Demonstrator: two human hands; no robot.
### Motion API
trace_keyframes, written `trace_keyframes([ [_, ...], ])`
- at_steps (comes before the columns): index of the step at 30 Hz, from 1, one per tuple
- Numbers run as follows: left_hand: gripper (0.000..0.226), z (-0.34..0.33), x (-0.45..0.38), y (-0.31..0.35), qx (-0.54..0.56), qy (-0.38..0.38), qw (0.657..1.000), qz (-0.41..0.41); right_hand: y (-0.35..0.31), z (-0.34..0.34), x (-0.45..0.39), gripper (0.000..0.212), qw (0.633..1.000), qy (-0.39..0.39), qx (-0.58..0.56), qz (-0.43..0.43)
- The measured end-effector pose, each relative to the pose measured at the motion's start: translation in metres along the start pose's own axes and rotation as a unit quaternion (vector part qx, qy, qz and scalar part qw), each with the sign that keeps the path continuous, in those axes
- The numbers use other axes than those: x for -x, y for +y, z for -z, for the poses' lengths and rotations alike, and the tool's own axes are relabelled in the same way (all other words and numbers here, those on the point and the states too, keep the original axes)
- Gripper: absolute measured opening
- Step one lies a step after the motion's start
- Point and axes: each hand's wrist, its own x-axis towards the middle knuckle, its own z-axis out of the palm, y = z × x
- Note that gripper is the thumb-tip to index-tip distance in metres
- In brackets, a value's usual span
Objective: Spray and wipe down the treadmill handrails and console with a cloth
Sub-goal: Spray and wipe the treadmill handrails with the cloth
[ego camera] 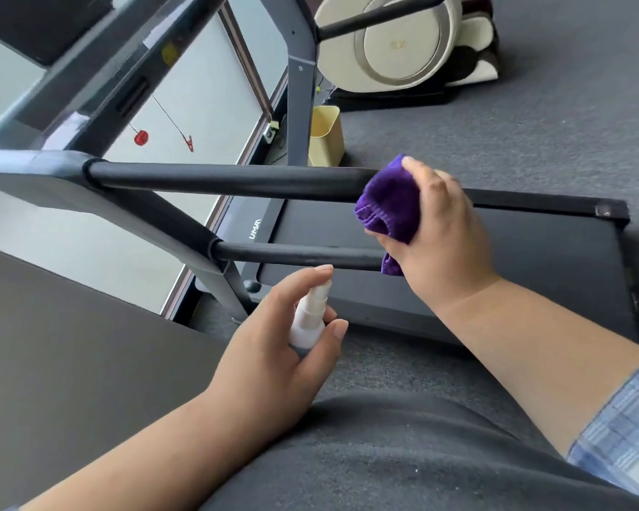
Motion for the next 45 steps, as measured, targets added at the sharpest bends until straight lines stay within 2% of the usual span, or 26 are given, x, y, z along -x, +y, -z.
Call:
trace_keyframes([
  [3,0.054,0.0,-0.005,-0.002,0.019,-0.007,1.0,-0.006,-0.028,0.004,-0.021,0.079,0.989,-0.026,0.128,0.073],
  [7,0.055,0.002,-0.013,-0.004,0.03,-0.018,0.999,-0.017,-0.061,-0.004,-0.043,0.059,0.953,-0.052,0.279,0.111],
  [11,0.055,0.009,-0.015,-0.011,0.031,-0.011,0.999,-0.014,-0.081,-0.014,-0.047,0.051,0.93,-0.08,0.327,0.151],
  [15,0.054,0.021,-0.012,-0.025,0.032,-0.005,0.999,-0.005,-0.099,-0.031,-0.053,0.044,0.911,-0.067,0.367,0.175],
  [30,0.054,0.123,-0.018,-0.129,0.038,0.022,0.999,-0.01,-0.2,-0.14,-0.077,0.062,0.89,-0.124,0.397,0.187],
  [40,0.052,0.205,-0.009,-0.227,0.051,0.02,0.998,-0.019,-0.285,-0.236,-0.097,0.048,0.899,-0.097,0.388,0.178],
  [45,0.053,0.221,-0.007,-0.25,0.043,-0.002,0.998,-0.039,-0.308,-0.26,-0.101,0.046,0.907,-0.075,0.379,0.169],
])
